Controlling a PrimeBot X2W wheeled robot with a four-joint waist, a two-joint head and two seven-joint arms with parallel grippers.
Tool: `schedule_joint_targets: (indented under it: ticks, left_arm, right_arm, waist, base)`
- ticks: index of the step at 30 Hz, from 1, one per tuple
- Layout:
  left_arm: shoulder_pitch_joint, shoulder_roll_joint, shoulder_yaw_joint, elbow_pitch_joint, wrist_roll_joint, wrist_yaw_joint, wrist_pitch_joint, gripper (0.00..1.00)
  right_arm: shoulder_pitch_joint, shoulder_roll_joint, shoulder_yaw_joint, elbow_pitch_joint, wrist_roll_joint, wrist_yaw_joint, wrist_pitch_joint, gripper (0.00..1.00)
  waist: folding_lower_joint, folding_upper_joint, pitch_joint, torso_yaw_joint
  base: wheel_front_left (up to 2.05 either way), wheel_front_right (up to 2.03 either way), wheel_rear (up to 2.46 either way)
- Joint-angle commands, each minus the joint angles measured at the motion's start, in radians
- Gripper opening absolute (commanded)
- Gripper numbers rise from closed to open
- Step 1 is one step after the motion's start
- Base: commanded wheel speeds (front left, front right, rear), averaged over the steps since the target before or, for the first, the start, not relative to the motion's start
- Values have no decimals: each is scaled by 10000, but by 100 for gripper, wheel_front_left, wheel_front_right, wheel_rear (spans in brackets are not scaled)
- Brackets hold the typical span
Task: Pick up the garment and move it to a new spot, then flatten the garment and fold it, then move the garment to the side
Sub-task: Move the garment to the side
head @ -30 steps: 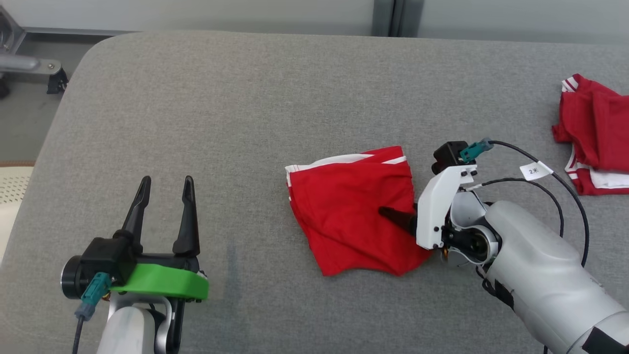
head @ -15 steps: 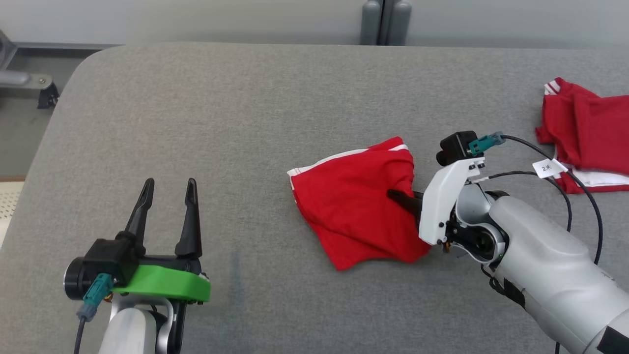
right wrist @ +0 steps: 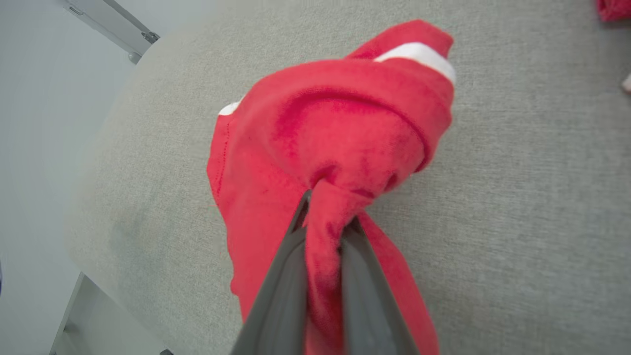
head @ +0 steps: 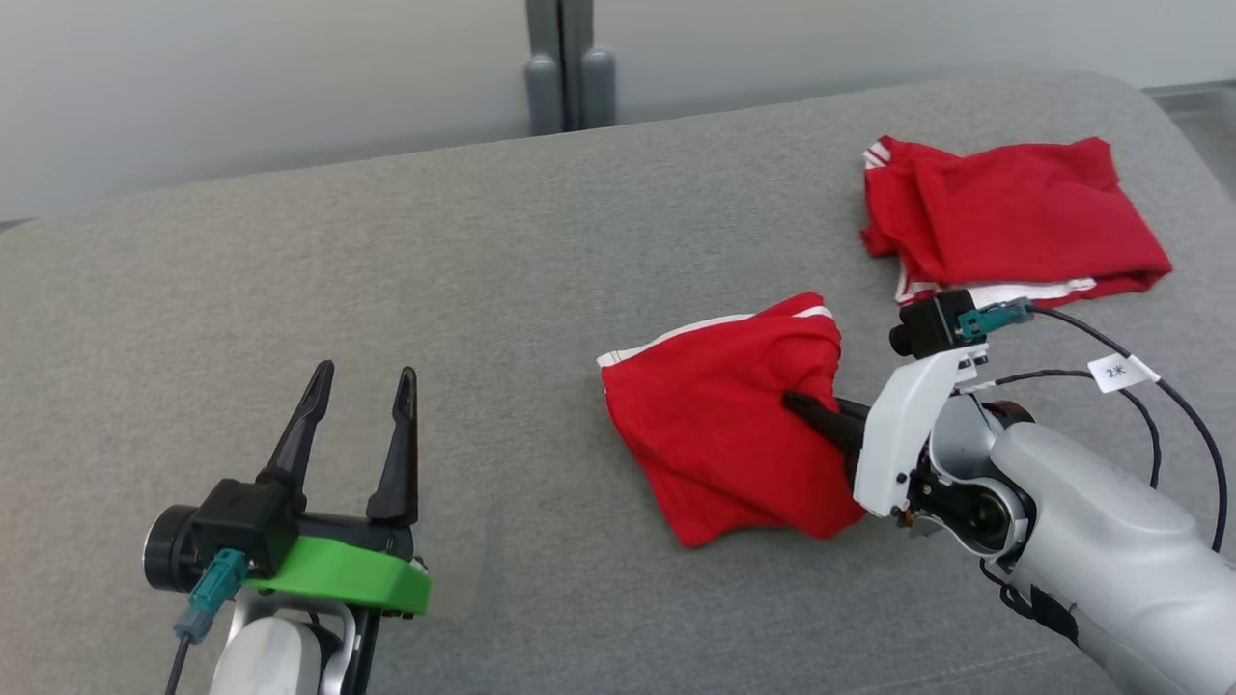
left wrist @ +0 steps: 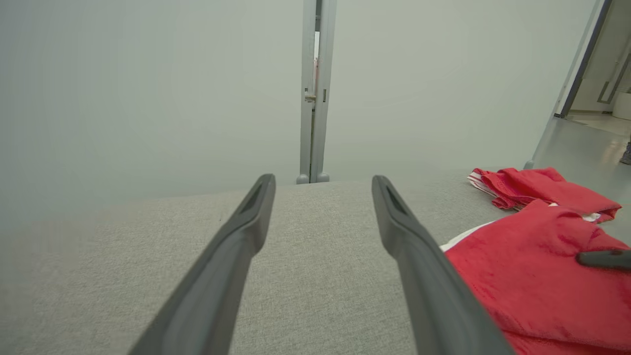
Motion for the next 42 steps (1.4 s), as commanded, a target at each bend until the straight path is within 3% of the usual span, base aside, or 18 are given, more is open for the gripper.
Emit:
schedule_joint_targets:
  ticks: [1,10,17,25,36,42]
  left_arm:
    - [102,81,-83,23,-40,1,6,100]
    - [-68,227,149,-124,-33,0,6,100]
    - [-259,241,171,-209,48,0,6,100]
    - [-821,297,320,-325,110,0,6,100]
    - [-1492,385,491,-506,208,0,6,100]
    - [-1745,459,451,-557,293,0,4,100]
  right_arm:
    - [190,-71,62,-82,101,-1,-132,0]
    - [81,-359,371,-236,419,-1,-602,0]
    - [-875,-398,741,-4,182,-1,-543,0]
    - [-3170,-361,1133,763,-148,-1,-264,0]
    - [-5267,-1923,1494,880,-71,-1,-680,0]
    - [-5876,-3189,1865,423,121,-1,-835,0]
  waist:
    - [0,-1,-242,-1092]
    - [0,-1,-36,-1690]
    - [0,-1,462,-1375]
    - [0,-1,1560,-817]
    - [0,-1,3052,-380]
    - [0,-1,3529,-443]
  base:
    - [0,0,0]
    - [0,0,0]
    - [0,0,0]
    - [0,0,0]
    - [0,0,0]
    - [0,0,0]
